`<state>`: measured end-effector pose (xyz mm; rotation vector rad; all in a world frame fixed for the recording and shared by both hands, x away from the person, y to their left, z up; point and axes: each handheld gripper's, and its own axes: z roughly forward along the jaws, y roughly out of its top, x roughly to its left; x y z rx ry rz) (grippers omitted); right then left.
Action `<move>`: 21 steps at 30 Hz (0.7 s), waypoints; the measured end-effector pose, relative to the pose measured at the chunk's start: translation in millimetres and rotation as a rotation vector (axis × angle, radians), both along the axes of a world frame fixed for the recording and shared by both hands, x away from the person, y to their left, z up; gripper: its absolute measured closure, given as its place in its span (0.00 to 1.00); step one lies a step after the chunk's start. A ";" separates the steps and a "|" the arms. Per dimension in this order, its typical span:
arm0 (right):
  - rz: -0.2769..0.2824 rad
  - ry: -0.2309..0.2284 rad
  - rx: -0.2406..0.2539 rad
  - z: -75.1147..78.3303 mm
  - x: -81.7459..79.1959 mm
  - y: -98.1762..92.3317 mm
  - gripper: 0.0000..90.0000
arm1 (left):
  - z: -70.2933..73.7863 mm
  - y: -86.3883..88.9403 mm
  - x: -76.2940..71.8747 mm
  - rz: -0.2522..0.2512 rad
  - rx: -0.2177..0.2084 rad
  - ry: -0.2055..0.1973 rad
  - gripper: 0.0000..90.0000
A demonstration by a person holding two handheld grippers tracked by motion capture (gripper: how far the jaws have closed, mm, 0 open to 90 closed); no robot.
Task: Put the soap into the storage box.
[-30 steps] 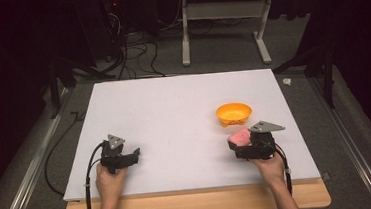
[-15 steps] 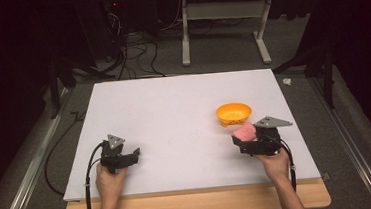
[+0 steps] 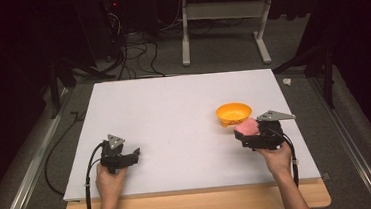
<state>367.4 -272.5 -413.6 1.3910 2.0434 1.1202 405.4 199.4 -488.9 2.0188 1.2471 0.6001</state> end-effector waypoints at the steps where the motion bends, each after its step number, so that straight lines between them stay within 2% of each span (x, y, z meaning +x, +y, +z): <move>1: -0.003 0.003 0.002 0.8 0.4 0.3 0.15 | 0.0 0.0 0.0 0.000 0.000 0.000 0.24; 21: -0.006 0.012 -0.007 20.3 15.6 2.2 0.15 | 0.0 0.0 0.0 0.001 0.000 0.000 0.24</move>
